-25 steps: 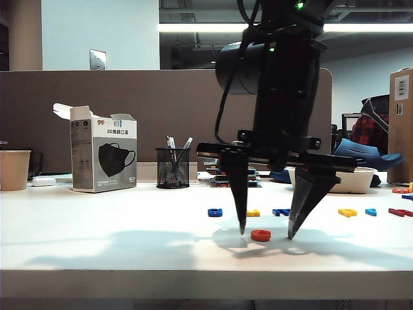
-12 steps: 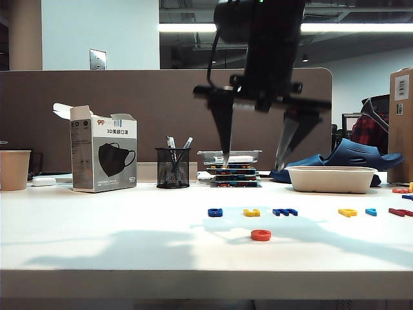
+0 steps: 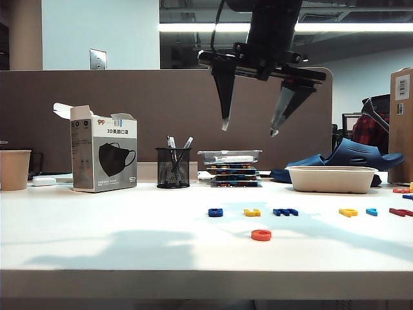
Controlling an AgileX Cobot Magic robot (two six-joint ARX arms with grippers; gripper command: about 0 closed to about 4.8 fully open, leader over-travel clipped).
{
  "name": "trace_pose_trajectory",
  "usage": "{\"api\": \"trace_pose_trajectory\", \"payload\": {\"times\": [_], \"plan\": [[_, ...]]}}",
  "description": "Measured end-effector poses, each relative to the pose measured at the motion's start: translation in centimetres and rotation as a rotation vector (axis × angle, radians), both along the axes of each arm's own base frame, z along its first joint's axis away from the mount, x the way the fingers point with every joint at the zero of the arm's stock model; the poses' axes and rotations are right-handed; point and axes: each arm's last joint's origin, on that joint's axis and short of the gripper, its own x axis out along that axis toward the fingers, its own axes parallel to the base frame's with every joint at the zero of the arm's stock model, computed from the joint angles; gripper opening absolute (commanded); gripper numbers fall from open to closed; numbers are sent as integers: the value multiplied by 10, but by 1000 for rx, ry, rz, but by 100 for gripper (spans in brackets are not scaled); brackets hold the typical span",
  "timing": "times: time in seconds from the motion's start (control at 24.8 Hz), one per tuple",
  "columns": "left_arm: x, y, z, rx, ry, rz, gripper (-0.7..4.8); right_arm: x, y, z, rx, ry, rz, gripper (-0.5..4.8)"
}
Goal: Select the appropriate letters from the row of letter magnets placed on the table to arrange into the word "cup".
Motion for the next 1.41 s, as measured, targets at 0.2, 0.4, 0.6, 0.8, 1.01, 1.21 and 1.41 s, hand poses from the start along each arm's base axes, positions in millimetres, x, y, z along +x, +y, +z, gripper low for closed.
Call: {"api": "trace_pose_trajectory", "payload": {"times": [0.2,0.4,0.6,0.8,1.01,1.21,1.41], "plan": [[0,0,0,0,0,0,-5,8,-6,-1,34,29,-1,382],[0,0,0,0,0,0,-5,24,-16,-16,56,94,-24,382],[0,0,0,0,0,0,-5,39,-9,-25,35,138,3,382],[0,0,0,0,0,0,-5,54,-1,-31,18,160,11,382],[0,0,0,0,0,0,-5,60,2,-52,-12,218,19,382],[0,0,0,0,0,0,-5,64,4,-68,-35,260,22,377],[0,0,0,0,0,0,-5,65,5,-70,-34,258,23,377]]}}
